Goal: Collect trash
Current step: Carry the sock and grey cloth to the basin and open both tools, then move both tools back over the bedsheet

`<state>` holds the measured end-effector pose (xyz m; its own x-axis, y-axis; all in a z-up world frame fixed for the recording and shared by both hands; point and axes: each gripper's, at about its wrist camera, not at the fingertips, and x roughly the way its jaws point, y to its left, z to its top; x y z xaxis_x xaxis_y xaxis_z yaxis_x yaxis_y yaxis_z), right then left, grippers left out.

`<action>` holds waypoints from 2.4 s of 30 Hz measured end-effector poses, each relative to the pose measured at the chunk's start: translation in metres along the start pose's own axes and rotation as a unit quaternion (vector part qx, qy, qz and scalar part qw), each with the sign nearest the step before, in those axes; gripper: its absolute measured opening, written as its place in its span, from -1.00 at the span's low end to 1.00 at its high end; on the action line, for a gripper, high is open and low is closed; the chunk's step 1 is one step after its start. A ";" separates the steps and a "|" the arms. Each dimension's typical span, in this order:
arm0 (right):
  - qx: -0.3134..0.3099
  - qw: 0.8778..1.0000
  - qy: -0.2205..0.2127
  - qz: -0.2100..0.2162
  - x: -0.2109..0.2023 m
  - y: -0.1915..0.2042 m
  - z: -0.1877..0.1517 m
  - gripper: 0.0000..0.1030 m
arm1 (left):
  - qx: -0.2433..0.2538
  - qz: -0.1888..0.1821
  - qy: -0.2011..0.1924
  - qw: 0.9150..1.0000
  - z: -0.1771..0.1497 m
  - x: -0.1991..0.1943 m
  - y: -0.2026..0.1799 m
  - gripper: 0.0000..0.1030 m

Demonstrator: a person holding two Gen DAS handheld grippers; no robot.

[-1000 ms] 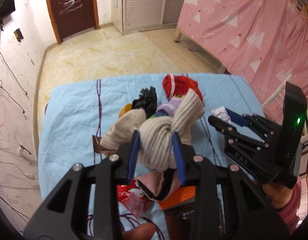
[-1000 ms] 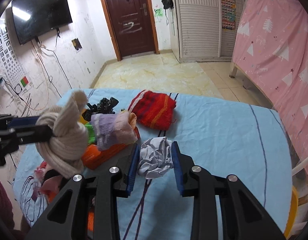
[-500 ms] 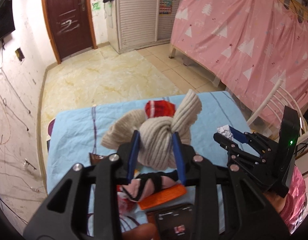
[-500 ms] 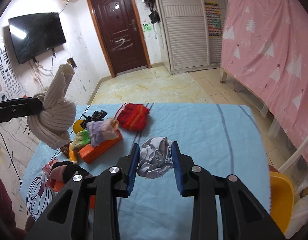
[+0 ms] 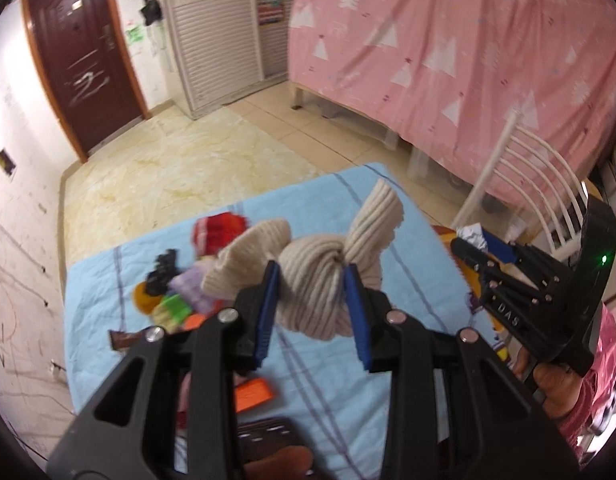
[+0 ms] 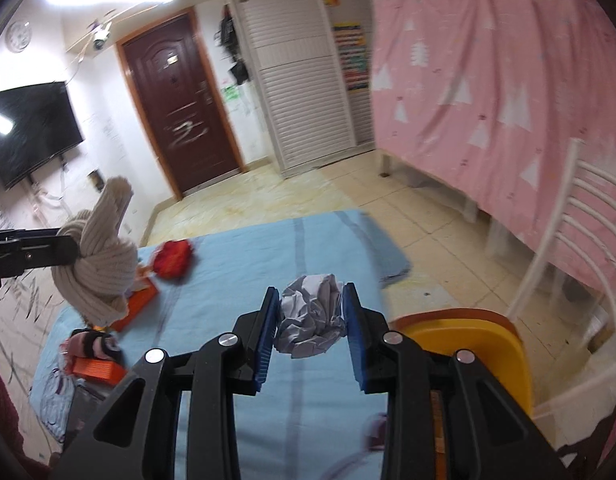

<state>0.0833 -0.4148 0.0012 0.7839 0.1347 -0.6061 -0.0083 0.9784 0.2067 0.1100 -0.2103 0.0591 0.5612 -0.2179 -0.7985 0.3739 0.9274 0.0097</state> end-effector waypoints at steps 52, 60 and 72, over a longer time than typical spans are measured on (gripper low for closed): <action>0.105 0.993 0.013 -0.043 -0.021 -0.126 -0.045 -0.14 | 0.070 -0.049 0.034 0.996 0.035 0.039 -0.137 0.20; 0.081 0.996 0.004 -0.030 -0.022 -0.096 -0.025 0.03 | 0.040 -0.038 0.012 0.998 0.035 0.017 -0.099 0.41; 0.008 1.000 0.004 0.020 -0.010 -0.012 0.006 0.35 | -0.008 0.008 -0.017 1.000 0.020 -0.025 -0.011 0.50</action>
<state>0.0793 -0.4284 0.0098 0.7786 0.1758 -0.6024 -0.0298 0.9692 0.2444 0.1067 -0.2206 0.0913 0.5920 -0.2122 -0.7775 0.3518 0.9360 0.0125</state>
